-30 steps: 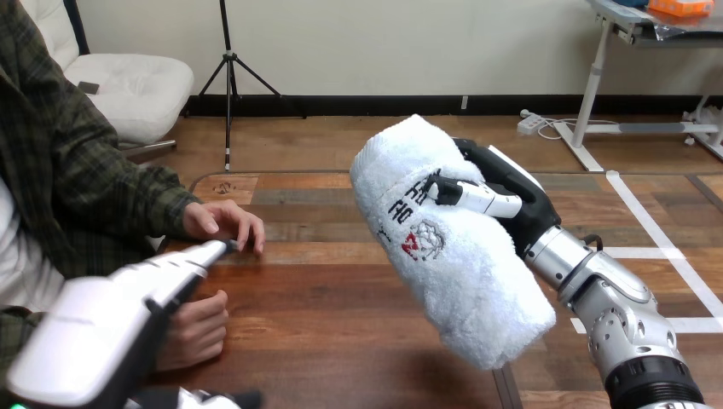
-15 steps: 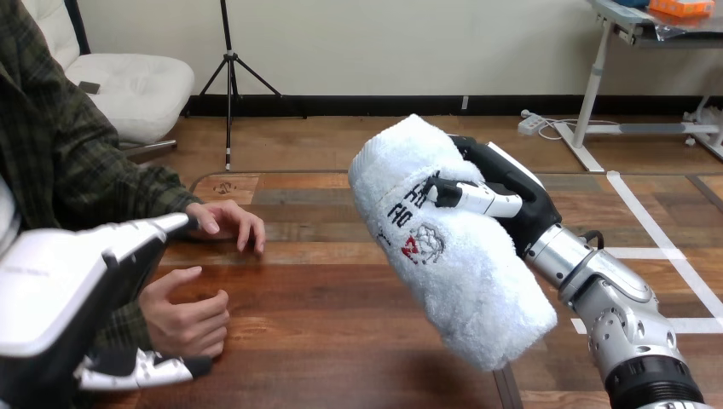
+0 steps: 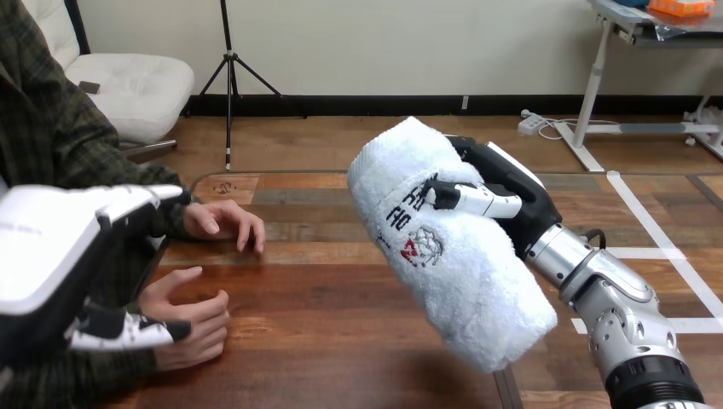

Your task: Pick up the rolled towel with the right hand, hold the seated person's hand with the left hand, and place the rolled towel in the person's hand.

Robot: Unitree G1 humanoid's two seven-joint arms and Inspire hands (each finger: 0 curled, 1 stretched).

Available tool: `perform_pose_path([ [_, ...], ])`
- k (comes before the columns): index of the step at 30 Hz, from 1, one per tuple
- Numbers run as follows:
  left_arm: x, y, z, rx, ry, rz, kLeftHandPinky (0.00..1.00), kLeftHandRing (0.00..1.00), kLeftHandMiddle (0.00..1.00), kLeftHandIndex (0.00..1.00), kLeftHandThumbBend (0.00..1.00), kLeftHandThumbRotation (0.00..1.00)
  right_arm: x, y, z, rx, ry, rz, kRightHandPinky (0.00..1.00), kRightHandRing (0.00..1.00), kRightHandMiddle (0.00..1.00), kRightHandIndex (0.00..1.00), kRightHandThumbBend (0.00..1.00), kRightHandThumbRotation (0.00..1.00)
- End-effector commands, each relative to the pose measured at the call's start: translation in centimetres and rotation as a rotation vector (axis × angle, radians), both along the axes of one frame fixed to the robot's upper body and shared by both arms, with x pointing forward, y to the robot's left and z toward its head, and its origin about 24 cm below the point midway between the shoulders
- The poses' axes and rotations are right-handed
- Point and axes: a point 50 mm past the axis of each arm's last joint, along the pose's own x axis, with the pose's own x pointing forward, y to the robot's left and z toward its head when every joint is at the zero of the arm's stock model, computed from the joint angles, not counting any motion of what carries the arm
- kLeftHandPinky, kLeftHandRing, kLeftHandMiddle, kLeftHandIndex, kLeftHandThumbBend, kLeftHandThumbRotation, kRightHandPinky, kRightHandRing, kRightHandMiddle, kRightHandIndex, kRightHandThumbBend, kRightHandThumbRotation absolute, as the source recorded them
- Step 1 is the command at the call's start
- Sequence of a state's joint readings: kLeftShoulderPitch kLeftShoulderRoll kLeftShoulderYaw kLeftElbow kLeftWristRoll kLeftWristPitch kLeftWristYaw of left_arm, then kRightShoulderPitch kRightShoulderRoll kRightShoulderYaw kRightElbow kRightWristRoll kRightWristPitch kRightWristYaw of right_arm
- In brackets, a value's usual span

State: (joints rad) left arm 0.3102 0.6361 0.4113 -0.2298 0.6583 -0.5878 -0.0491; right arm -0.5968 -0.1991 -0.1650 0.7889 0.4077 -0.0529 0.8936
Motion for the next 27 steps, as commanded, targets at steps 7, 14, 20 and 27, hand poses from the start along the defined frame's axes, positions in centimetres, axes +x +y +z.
perform_pose_path([
  [7,2.4,1.3,1.0,0.053,-0.035,0.045,0.58,0.66,0.74,0.75,1.0,0.2,1.5,0.4,4.5,0.029,-0.167,0.031,0.08,0.14,0.25,0.28,0.68,0.0],
  [14,3.7,2.0,0.0,0.117,0.023,0.089,0.56,0.66,0.74,0.75,1.0,0.15,0.9,0.3,5.7,0.07,-0.206,0.08,0.08,0.14,0.24,0.26,0.68,0.0],
  [20,4.6,2.4,-1.0,0.141,0.078,0.109,0.58,0.67,0.74,0.75,1.0,0.15,0.1,0.1,7.1,0.15,-0.212,0.144,0.08,0.14,0.24,0.26,0.7,0.0],
  [27,5.5,3.0,-2.2,0.206,0.124,0.12,0.59,0.68,0.74,0.76,1.0,0.17,-1.1,-0.1,8.8,0.204,-0.242,0.178,0.09,0.15,0.24,0.25,0.76,0.0],
])
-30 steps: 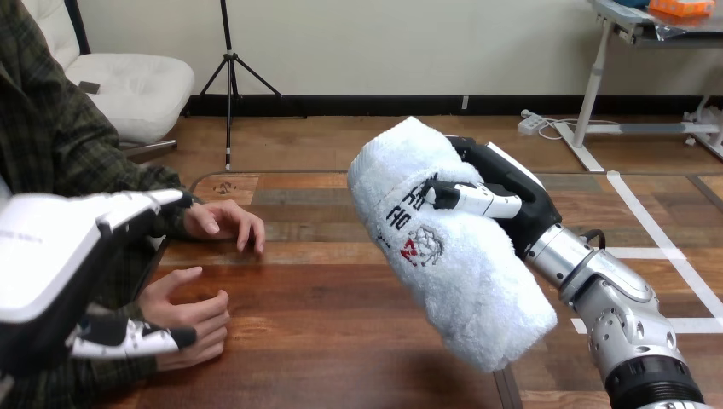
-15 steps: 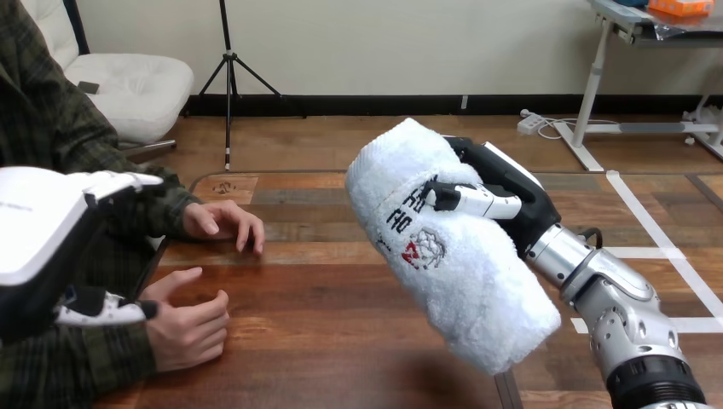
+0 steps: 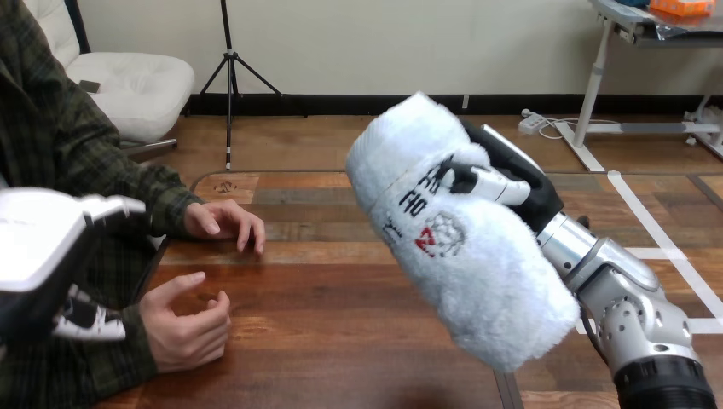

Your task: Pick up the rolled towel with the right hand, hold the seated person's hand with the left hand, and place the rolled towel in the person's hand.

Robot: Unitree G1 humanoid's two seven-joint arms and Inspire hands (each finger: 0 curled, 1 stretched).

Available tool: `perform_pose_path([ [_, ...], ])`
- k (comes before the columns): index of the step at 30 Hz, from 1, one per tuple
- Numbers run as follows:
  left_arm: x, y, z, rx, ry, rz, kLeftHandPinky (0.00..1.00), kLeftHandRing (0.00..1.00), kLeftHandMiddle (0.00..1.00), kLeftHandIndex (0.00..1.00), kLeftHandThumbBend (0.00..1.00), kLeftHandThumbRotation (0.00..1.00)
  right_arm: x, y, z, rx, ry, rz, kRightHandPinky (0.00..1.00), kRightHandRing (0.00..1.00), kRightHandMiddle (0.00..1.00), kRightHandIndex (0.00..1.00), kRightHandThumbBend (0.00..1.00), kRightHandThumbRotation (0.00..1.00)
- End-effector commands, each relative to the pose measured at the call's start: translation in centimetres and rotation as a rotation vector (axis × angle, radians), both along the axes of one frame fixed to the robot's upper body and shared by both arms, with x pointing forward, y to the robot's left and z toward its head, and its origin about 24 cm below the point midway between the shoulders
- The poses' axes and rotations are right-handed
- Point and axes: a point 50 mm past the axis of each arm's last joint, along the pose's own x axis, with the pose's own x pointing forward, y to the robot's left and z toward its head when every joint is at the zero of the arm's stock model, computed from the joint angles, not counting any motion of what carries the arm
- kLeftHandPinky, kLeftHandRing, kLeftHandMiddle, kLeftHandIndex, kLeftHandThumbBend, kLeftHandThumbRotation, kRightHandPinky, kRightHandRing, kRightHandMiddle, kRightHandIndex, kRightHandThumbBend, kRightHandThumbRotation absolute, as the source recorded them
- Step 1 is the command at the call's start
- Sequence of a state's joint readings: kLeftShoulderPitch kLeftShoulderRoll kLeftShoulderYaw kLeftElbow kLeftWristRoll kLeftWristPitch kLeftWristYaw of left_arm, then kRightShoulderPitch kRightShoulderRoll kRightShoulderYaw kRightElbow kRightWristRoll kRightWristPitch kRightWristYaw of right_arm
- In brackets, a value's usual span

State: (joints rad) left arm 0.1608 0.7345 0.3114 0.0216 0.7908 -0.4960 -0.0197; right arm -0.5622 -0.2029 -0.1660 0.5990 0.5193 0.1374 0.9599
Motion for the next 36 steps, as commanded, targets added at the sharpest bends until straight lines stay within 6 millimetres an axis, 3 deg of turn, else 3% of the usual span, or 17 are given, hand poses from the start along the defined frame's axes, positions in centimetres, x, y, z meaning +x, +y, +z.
perform_pose_path([
  [1,2.3,0.3,-0.2,0.094,0.024,-0.013,0.59,0.69,0.75,0.76,1.0,0.18,-0.7,-0.8,6.9,0.095,-0.23,0.04,0.09,0.15,0.24,0.25,0.77,0.0],
  [20,4.1,2.2,-3.7,0.17,0.135,0.014,0.65,0.74,0.77,0.78,1.0,0.28,-4.8,-1.6,11.6,0.191,-0.334,0.05,0.07,0.12,0.21,0.19,0.84,0.0],
  [26,4.3,2.3,-4.1,0.156,0.163,0.021,0.66,0.75,0.79,0.79,1.0,0.32,-5.3,-1.8,12.1,0.231,-0.377,0.04,0.06,0.1,0.19,0.18,0.88,0.0],
  [36,4.7,2.4,-4.7,0.137,0.194,0.033,0.66,0.77,0.8,0.81,1.0,0.36,-5.8,-2.2,12.3,0.258,-0.391,0.031,0.04,0.1,0.19,0.19,0.81,0.0],
])
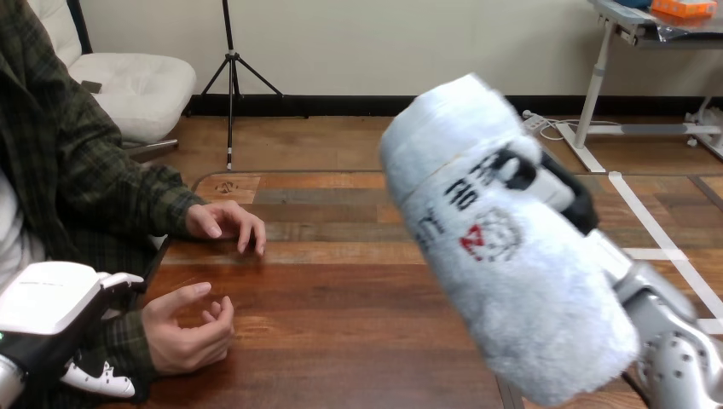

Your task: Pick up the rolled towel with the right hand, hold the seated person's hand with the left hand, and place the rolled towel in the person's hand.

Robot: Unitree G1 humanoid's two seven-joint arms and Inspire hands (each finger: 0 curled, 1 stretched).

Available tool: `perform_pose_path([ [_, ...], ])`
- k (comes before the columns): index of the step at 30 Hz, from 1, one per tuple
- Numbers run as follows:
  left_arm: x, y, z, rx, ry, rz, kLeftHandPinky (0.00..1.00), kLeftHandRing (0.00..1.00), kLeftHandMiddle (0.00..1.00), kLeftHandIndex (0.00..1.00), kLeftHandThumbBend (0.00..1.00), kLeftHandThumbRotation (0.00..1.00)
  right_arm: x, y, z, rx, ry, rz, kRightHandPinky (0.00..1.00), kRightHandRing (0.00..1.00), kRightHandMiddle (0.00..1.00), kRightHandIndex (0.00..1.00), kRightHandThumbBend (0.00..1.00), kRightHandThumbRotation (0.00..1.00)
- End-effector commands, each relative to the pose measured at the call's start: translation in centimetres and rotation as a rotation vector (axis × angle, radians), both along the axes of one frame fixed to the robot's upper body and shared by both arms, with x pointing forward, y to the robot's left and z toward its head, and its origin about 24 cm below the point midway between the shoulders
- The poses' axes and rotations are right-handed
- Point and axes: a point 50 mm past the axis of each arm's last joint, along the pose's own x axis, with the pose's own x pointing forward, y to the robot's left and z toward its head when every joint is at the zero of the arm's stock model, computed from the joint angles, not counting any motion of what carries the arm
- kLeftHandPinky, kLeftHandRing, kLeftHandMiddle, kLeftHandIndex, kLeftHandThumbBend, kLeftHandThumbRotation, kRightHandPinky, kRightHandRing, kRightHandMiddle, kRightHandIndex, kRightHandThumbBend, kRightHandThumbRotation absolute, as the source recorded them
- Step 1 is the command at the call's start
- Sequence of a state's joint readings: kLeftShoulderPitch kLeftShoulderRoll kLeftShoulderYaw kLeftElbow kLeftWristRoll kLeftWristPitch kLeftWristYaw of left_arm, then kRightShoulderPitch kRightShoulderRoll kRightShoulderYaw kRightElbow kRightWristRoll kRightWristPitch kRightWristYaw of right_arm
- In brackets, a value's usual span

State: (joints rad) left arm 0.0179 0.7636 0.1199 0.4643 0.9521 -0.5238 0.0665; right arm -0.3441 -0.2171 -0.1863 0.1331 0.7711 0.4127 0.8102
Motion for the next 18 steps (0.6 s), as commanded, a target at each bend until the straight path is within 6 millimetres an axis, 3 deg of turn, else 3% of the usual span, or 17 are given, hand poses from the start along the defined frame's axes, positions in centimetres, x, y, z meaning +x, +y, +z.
perform_pose_path([
  [1,3.8,0.0,2.3,0.063,-0.074,-0.053,0.66,0.77,0.8,0.81,1.0,0.37,-1.9,-1.6,10.1,0.086,-0.422,-0.018,0.04,0.1,0.19,0.19,0.81,0.0],
  [18,4.2,-0.1,0.8,0.051,-0.017,-0.039,0.68,0.77,0.8,0.81,1.0,0.34,-2.4,-1.9,10.5,0.122,-0.413,-0.003,0.02,0.09,0.18,0.18,0.83,0.0],
])
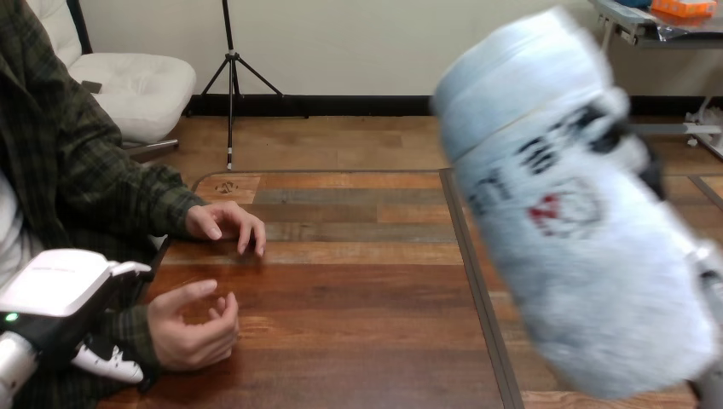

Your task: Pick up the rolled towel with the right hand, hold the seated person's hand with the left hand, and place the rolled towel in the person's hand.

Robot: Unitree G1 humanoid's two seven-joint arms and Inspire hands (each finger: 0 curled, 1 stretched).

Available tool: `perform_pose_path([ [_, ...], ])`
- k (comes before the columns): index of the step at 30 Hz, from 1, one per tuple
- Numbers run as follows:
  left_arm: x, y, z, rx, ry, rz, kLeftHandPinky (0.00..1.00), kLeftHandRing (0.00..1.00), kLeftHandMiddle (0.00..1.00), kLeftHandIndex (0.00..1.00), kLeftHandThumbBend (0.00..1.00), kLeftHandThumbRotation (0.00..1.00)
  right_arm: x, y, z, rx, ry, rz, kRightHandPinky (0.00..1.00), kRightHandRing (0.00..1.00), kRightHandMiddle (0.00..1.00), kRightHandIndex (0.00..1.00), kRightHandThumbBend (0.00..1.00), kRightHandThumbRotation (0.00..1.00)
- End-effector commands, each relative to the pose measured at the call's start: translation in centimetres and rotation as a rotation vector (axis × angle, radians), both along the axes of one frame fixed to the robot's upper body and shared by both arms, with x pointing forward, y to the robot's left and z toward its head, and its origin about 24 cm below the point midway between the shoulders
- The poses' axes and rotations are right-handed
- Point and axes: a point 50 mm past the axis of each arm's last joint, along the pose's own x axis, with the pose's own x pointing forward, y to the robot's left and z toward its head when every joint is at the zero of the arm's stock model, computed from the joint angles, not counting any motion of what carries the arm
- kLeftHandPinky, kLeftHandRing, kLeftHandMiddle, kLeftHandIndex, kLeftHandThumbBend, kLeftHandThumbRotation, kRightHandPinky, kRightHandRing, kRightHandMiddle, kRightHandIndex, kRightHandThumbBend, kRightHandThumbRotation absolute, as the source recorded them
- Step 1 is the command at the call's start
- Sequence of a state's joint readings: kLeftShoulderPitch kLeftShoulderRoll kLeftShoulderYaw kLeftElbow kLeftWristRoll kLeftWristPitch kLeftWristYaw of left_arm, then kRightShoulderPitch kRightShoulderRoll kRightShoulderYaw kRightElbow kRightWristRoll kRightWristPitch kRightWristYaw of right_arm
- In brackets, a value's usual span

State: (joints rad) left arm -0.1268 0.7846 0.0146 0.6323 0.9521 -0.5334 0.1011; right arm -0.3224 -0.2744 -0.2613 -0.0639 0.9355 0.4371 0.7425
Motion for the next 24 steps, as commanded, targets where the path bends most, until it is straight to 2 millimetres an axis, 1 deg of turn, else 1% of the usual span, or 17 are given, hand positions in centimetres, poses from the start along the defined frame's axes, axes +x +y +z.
perform_pose_path([
  [1,2.1,-0.1,1.1,0.055,-0.034,-0.034,0.68,0.77,0.8,0.81,1.0,0.34,-1.0,0.1,5.9,0.039,-0.26,0.038,0.02,0.08,0.18,0.18,0.83,0.0],
  [12,2.3,-0.3,0.3,0.038,-0.02,-0.034,0.64,0.71,0.76,0.77,1.0,0.25,-1.3,0.0,6.0,0.066,-0.266,0.045,0.02,0.08,0.18,0.17,0.83,0.0],
  [13,2.3,-0.4,0.2,0.032,-0.022,-0.034,0.63,0.7,0.74,0.76,1.0,0.22,-1.3,-0.1,6.1,0.066,-0.266,0.045,0.02,0.08,0.18,0.17,0.83,0.0],
  [21,2.3,-0.7,-0.1,-0.015,-0.033,-0.038,0.6,0.65,0.7,0.72,1.0,0.14,-1.4,-0.3,6.0,0.069,-0.265,0.043,0.02,0.08,0.18,0.17,0.84,0.0],
  [22,2.3,-0.8,-0.1,-0.023,-0.036,-0.039,0.58,0.63,0.68,0.7,1.0,0.11,-1.4,-0.3,6.0,0.068,-0.264,0.041,0.02,0.08,0.18,0.17,0.84,0.0],
  [24,2.3,-0.9,-0.1,-0.033,-0.043,-0.044,0.58,0.62,0.67,0.69,1.0,0.09,-1.5,-0.3,6.0,0.067,-0.264,0.037,0.02,0.08,0.18,0.17,0.84,0.0],
])
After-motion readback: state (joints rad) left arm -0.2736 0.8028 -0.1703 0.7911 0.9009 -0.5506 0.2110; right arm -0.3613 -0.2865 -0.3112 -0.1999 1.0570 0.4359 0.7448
